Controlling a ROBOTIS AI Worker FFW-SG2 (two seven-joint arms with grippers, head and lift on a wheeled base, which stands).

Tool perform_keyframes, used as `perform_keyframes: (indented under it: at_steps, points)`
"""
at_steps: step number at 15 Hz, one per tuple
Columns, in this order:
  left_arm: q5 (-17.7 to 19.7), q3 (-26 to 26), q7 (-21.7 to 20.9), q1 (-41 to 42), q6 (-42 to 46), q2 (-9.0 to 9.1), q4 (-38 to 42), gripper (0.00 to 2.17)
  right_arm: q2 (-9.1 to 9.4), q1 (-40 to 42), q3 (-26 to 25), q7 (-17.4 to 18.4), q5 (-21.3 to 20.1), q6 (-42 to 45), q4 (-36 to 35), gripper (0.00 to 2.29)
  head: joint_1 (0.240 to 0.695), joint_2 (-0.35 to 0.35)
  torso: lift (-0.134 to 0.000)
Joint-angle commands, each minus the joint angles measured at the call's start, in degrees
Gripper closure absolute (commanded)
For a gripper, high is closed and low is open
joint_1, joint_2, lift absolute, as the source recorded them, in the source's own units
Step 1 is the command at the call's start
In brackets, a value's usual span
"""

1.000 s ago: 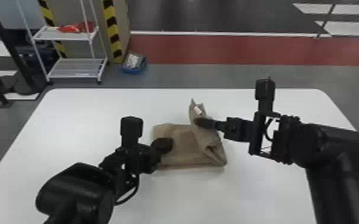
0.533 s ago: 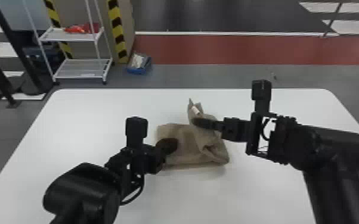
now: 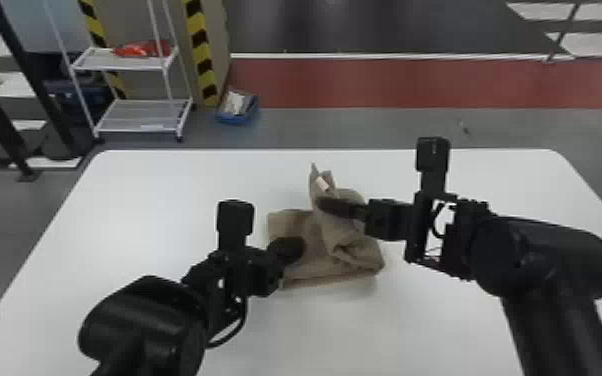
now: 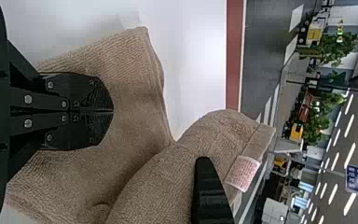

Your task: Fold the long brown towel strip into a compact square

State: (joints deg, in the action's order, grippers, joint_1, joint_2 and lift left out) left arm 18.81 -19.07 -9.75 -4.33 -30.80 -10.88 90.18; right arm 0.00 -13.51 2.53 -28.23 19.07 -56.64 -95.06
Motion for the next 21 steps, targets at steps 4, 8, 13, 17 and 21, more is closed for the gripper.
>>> perform_keyframes:
  at_steps: [4, 8, 13, 17, 21]
  points:
    - [-0.1, 0.0, 0.0, 0.4, -0.1, -0.02, 0.0, 1.8, 0.05, 0.7, 0.6, -1.1, 2.6, 1.3, 1.0, 0.0, 0.695, 0.035, -0.124]
    - [-0.2, 0.1, 0.1, 0.7, -0.1, -0.19, 0.1, 1.8, 0.05, 4.2, -3.4, -4.7, 7.1, 3.4, -1.0, 0.07, 0.695, 0.044, -0.124]
    - [-0.3, 0.0, 0.2, 0.9, -0.1, -0.1, 0.1, 1.8, 0.05, 12.5, -9.6, -5.7, 9.2, 3.8, -10.5, 0.07, 0.695, 0.007, -0.124]
    - [-0.3, 0.3, 0.3, 1.2, 0.1, -0.1, 0.2, 1.8, -4.13, 20.4, -16.3, -9.6, 8.5, 3.4, -17.1, 0.51, 0.695, -0.052, -0.124]
    - [-0.3, 1.1, 0.7, 2.2, 0.4, -0.19, 0.7, 1.8, -6.33, 25.0, -19.5, -16.9, 3.9, -4.5, -20.2, 2.22, 0.695, -0.105, -0.124]
